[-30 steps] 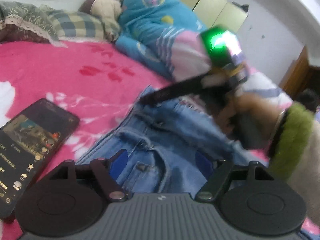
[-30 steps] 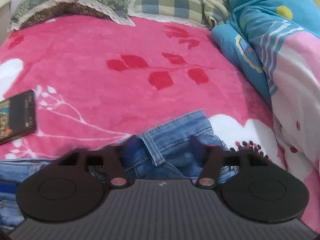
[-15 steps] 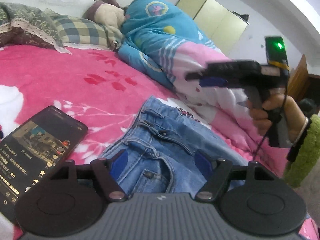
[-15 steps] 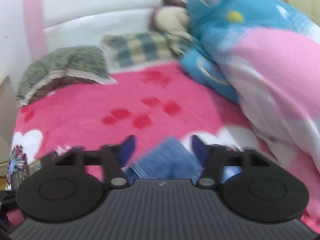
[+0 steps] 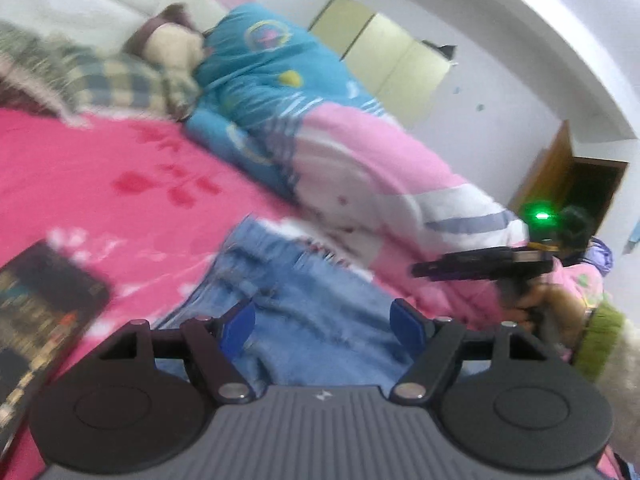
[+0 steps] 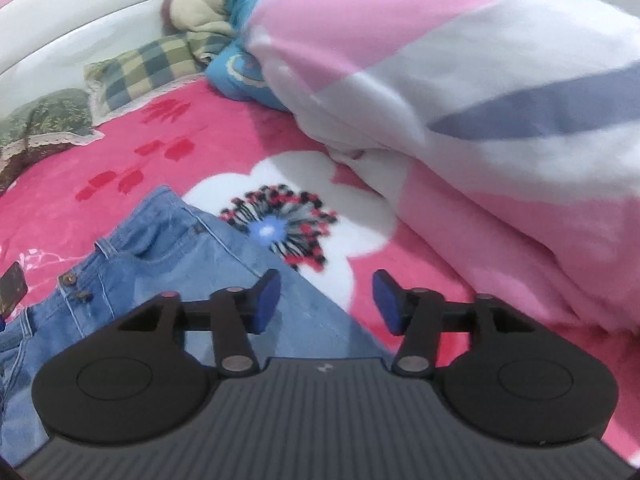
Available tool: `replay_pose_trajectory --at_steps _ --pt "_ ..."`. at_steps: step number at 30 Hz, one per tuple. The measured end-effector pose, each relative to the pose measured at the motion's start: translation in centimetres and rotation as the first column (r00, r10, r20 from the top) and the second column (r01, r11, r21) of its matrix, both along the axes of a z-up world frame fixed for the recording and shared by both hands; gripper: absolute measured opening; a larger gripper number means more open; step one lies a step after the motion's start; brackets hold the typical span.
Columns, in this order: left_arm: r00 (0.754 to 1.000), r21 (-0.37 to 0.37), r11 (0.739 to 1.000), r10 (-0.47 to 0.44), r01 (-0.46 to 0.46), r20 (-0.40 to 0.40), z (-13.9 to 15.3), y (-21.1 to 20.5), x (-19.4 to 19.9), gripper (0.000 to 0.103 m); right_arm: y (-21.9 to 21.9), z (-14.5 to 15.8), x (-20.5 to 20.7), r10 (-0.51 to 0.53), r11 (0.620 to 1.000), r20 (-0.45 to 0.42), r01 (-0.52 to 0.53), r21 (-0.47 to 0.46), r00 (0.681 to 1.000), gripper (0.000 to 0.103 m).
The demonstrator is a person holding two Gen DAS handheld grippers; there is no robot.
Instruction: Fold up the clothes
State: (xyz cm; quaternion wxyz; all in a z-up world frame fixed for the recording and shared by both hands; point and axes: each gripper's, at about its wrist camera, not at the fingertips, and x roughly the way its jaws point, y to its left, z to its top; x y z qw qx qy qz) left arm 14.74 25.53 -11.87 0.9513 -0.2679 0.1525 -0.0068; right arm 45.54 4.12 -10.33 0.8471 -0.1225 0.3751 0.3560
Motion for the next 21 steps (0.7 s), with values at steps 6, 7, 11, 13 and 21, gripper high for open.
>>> replay_pose_trajectory --at_steps 6,7,11,13,21 --pt "0.987 -0.017 0.997 0.068 -0.071 -0.143 -1.9 0.6 4.4 0.076 5.8 -3.3 1.7 0.186 0.982 -0.045 -0.186 -0.011 0.982 0.070" --pt "0.981 -0.007 0.996 0.082 -0.084 -0.174 -2.6 0.7 4.7 0.075 6.4 -3.8 2.1 0.199 0.980 -0.052 -0.200 -0.019 0.979 0.070" --pt "0.981 -0.028 0.995 0.086 -0.092 -0.172 -3.5 1.1 4.6 0.074 7.4 -5.6 2.7 0.249 0.967 -0.096 -0.254 -0.037 0.964 0.062" --pt "0.981 -0.009 0.996 0.091 -0.094 -0.170 -3.6 0.9 4.6 0.075 7.7 -6.0 2.3 0.275 0.958 -0.092 -0.281 -0.062 0.957 0.028" --pt "0.983 -0.017 0.995 0.097 -0.101 -0.155 -3.7 1.1 4.7 0.074 9.1 -5.3 0.3 0.310 0.945 0.159 -0.286 -0.157 0.937 0.008"
